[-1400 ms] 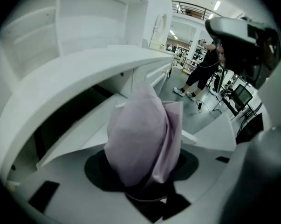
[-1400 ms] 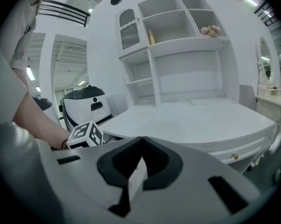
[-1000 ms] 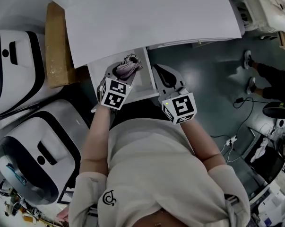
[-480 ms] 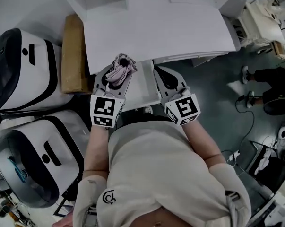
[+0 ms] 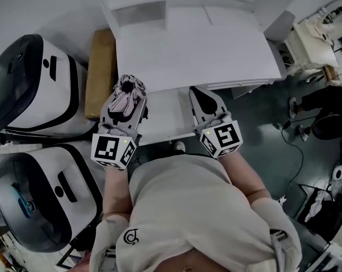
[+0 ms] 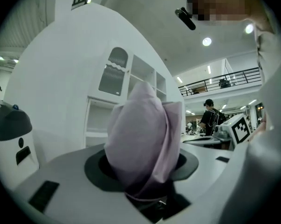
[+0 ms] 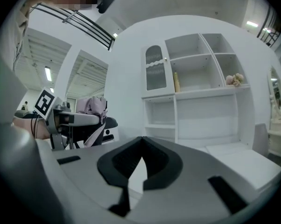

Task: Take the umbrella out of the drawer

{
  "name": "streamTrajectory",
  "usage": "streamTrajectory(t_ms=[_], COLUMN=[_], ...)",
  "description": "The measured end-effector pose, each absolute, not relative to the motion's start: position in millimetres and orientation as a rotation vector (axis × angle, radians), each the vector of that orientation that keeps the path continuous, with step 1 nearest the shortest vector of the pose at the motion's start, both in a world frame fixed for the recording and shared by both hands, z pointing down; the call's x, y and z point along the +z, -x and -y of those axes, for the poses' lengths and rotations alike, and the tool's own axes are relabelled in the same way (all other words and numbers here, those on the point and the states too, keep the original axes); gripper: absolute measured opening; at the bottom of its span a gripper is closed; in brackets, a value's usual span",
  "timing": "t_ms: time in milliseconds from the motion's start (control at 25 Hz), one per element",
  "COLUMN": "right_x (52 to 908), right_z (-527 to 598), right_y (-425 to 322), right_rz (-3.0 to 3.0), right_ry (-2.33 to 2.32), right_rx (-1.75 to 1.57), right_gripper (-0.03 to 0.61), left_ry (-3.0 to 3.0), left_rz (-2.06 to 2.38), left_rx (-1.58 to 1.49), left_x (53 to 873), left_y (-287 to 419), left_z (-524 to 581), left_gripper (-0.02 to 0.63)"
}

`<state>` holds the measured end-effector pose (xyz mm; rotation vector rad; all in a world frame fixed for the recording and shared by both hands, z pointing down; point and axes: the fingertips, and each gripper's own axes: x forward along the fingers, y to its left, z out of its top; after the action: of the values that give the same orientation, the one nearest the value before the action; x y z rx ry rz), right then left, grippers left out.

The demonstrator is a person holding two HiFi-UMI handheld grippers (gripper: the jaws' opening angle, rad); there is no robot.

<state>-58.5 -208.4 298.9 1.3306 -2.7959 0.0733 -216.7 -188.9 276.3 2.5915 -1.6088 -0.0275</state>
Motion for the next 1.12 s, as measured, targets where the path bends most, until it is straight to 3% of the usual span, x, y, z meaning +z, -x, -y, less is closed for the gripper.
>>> streamTrajectory(t_ms=[320,1120], right_x=[289.7,288.0], right_z=[198.8,197.7], right_y=[80.2,76.7], right_rz=[2.808,2.828], right_ry=[-1.305,-1.294], right_rx=[0.024,0.015], right_gripper=[0.005,0.005], left_ry=[-2.610,-2.616], left_rz=[1.687,1.736], left_rx=[-0.061,0.034], left_x=[256.0,256.3], left_y=[244.8,230.2], left_z=[184.5,176.4], left_gripper=[0.229,0.229])
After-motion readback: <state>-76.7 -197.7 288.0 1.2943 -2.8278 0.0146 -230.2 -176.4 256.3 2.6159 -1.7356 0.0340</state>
